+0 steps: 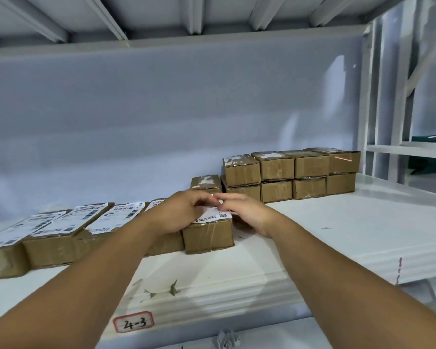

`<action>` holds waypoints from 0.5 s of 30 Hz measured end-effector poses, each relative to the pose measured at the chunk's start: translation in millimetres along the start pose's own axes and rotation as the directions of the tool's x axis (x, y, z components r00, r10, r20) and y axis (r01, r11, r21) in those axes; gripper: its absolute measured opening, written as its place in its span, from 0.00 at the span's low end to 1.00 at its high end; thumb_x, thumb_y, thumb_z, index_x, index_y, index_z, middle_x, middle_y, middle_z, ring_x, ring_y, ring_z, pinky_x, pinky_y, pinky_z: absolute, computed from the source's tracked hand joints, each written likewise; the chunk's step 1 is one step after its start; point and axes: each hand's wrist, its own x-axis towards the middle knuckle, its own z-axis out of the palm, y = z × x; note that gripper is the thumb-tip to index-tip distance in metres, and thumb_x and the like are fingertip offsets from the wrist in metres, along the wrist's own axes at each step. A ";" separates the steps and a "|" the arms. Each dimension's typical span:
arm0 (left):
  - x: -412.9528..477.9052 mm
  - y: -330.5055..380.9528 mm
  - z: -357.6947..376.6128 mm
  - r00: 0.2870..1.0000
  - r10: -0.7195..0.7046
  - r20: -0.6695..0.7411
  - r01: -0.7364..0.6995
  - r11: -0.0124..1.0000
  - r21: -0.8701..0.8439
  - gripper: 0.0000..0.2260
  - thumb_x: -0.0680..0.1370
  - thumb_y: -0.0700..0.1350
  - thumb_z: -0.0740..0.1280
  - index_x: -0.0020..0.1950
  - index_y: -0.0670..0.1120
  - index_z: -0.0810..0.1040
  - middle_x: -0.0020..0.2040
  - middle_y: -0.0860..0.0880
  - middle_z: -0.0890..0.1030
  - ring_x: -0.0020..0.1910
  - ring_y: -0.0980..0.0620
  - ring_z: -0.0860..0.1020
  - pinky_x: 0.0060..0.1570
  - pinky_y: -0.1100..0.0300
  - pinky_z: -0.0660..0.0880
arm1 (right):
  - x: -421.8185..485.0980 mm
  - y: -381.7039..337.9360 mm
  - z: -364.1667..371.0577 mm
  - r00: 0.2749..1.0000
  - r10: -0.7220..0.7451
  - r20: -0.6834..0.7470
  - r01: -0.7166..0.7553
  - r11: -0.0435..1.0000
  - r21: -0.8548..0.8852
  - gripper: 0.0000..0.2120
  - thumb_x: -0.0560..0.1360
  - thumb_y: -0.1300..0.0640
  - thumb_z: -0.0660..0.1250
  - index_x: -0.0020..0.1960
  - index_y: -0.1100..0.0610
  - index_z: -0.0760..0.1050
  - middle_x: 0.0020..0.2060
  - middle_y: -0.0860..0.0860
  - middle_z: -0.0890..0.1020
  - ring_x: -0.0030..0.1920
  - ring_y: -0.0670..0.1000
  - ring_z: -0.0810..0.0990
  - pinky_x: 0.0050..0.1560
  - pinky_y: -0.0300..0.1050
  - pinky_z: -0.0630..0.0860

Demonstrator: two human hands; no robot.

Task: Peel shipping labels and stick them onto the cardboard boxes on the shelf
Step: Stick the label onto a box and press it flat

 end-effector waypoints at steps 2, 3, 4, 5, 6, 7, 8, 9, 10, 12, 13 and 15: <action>0.0 1.3 -3.1 0.999 0.027 -0.034 -0.016 0.954 0.299 0.11 0.80 0.46 0.62 0.60 0.55 0.78 0.60 0.56 0.78 0.56 0.58 0.74 0.52 0.69 0.69 | -1.5 -1.8 2.2 0.999 -0.040 -0.017 0.039 0.999 -0.034 0.23 0.70 0.52 0.66 0.65 0.47 0.75 0.57 0.45 0.79 0.57 0.45 0.76 0.54 0.37 0.68; -0.9 3.0 -5.8 0.999 0.023 -0.030 -0.010 0.925 0.380 0.11 0.80 0.50 0.62 0.61 0.56 0.78 0.60 0.57 0.78 0.57 0.57 0.74 0.55 0.64 0.69 | -1.5 -1.9 2.5 0.998 -0.060 -0.033 0.058 0.997 -0.053 0.21 0.72 0.53 0.65 0.66 0.48 0.75 0.59 0.43 0.77 0.59 0.45 0.74 0.56 0.37 0.68; -3.2 4.0 -9.4 1.000 0.007 -0.008 -0.003 0.918 0.396 0.12 0.79 0.53 0.62 0.61 0.57 0.77 0.61 0.59 0.78 0.58 0.57 0.74 0.57 0.62 0.69 | -0.8 -1.5 2.7 0.996 -0.082 -0.045 0.078 0.994 -0.078 0.20 0.74 0.55 0.64 0.66 0.49 0.74 0.64 0.42 0.72 0.64 0.45 0.71 0.63 0.40 0.65; -6.0 3.9 -13.9 0.999 -0.019 0.040 0.004 0.936 0.351 0.13 0.79 0.54 0.63 0.62 0.58 0.77 0.61 0.62 0.76 0.59 0.59 0.73 0.58 0.63 0.67 | 0.3 -0.9 2.7 0.993 -0.103 -0.055 0.097 0.990 -0.101 0.20 0.75 0.55 0.64 0.67 0.50 0.74 0.70 0.42 0.67 0.69 0.45 0.67 0.70 0.44 0.61; -8.9 3.0 -18.5 0.993 -0.053 0.106 0.022 0.962 0.273 0.14 0.78 0.54 0.63 0.63 0.58 0.76 0.62 0.64 0.74 0.61 0.62 0.71 0.59 0.66 0.65 | 1.3 -0.5 3.1 0.991 -0.120 -0.055 0.113 0.988 -0.110 0.19 0.76 0.56 0.65 0.67 0.52 0.74 0.73 0.42 0.63 0.71 0.45 0.64 0.72 0.47 0.58; -11.7 1.3 -22.6 0.982 -0.078 0.172 0.042 0.978 0.203 0.15 0.78 0.55 0.63 0.64 0.59 0.75 0.62 0.66 0.72 0.62 0.64 0.69 0.60 0.68 0.62 | 1.9 -0.1 3.3 0.990 -0.131 -0.053 0.125 0.986 -0.113 0.19 0.76 0.56 0.65 0.67 0.53 0.74 0.73 0.43 0.62 0.72 0.45 0.63 0.73 0.47 0.57; -14.5 -1.0 -26.0 0.971 -0.085 0.223 0.049 0.986 0.162 0.17 0.77 0.57 0.63 0.66 0.60 0.73 0.65 0.66 0.69 0.65 0.65 0.66 0.62 0.68 0.60 | 3.2 0.7 3.5 0.989 -0.136 -0.053 0.129 0.985 -0.115 0.19 0.77 0.56 0.65 0.67 0.54 0.74 0.73 0.43 0.63 0.71 0.45 0.64 0.73 0.46 0.57; -16.6 -4.1 -28.4 0.962 -0.086 0.259 0.051 0.989 0.140 0.20 0.75 0.60 0.62 0.67 0.61 0.71 0.67 0.66 0.67 0.67 0.65 0.64 0.64 0.68 0.58 | 4.3 1.2 3.8 0.989 -0.138 -0.052 0.131 0.984 -0.118 0.18 0.77 0.57 0.65 0.67 0.55 0.74 0.73 0.44 0.65 0.71 0.45 0.65 0.73 0.45 0.57; -18.1 -6.5 -29.3 0.957 -0.079 0.280 0.047 0.992 0.119 0.23 0.73 0.62 0.61 0.68 0.62 0.69 0.68 0.66 0.65 0.68 0.66 0.63 0.65 0.68 0.57 | 5.4 2.0 3.8 0.989 -0.138 -0.053 0.131 0.984 -0.122 0.18 0.77 0.57 0.65 0.67 0.56 0.74 0.72 0.44 0.66 0.70 0.45 0.65 0.73 0.44 0.57; -18.8 -12.5 -28.9 0.955 -0.068 0.288 0.054 0.997 0.055 0.24 0.71 0.63 0.61 0.67 0.65 0.68 0.68 0.67 0.63 0.68 0.67 0.61 0.64 0.70 0.56 | 7.3 3.2 4.0 0.988 -0.144 -0.056 0.135 0.982 -0.129 0.18 0.77 0.57 0.65 0.67 0.56 0.74 0.71 0.44 0.67 0.70 0.45 0.66 0.73 0.44 0.57; -18.5 -15.3 -28.3 0.954 -0.062 0.295 0.059 0.998 0.020 0.23 0.70 0.65 0.62 0.65 0.67 0.67 0.68 0.68 0.63 0.68 0.67 0.60 0.64 0.70 0.55 | 7.6 3.5 4.1 0.988 -0.145 -0.060 0.136 0.982 -0.133 0.19 0.77 0.57 0.65 0.67 0.56 0.74 0.71 0.44 0.67 0.70 0.45 0.66 0.73 0.45 0.57; -18.7 -18.9 -28.2 0.936 -0.040 0.349 0.035 0.999 0.022 0.27 0.64 0.72 0.65 0.62 0.72 0.65 0.67 0.71 0.60 0.70 0.67 0.58 0.66 0.68 0.54 | 7.9 3.6 4.5 0.987 -0.147 -0.066 0.135 0.979 -0.152 0.19 0.77 0.56 0.65 0.68 0.55 0.73 0.71 0.43 0.67 0.70 0.45 0.65 0.73 0.45 0.57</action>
